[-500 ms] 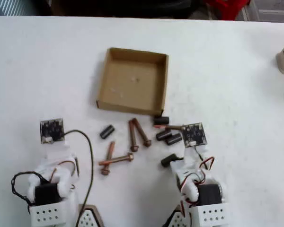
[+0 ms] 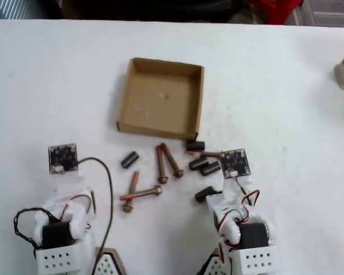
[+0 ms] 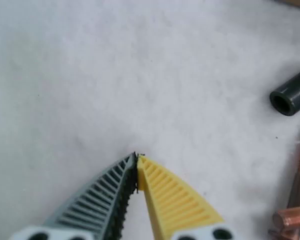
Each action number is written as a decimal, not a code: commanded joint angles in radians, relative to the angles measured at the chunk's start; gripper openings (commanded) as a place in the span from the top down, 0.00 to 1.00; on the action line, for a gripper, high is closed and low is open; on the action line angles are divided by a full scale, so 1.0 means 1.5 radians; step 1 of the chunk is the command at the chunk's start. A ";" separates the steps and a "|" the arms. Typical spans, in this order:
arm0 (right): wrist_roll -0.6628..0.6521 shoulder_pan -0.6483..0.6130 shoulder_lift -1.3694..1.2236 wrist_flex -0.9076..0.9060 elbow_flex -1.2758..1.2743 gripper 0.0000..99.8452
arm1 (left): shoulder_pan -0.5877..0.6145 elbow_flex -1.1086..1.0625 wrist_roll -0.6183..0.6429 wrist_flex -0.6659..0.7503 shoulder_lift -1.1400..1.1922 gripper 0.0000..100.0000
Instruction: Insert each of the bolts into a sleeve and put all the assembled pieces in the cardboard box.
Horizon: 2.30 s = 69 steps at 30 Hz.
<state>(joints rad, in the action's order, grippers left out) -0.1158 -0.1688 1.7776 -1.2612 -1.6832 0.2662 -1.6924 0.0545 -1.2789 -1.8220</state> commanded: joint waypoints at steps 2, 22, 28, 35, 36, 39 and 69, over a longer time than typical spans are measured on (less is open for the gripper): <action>-0.007 -0.003 0.006 0.001 -0.005 0.98 | 0.004 0.000 -0.002 -0.003 -0.002 0.98; -0.007 -0.003 0.006 0.001 -0.005 0.98 | 0.004 0.000 -0.002 -0.003 -0.002 0.98; -0.007 -0.003 0.006 0.001 -0.005 0.98 | 0.004 0.000 -0.002 -0.003 -0.002 0.98; -0.007 -0.003 0.006 0.001 -0.005 0.98 | 0.004 0.000 -0.002 -0.003 -0.002 0.98; -0.007 -0.003 0.006 0.001 -0.005 0.98 | 0.004 0.000 -0.002 -0.003 -0.002 0.98; -0.007 -0.005 0.006 0.001 -0.005 0.98 | 0.004 0.000 -0.002 -0.003 -0.002 0.98; -0.005 0.001 0.006 0.001 -0.005 0.98 | -0.023 0.000 -0.004 -0.003 -0.002 0.98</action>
<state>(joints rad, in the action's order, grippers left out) -0.1158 -0.1688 1.7776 -1.2612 -1.6832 0.2555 -1.6924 0.0545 -1.2789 -1.8220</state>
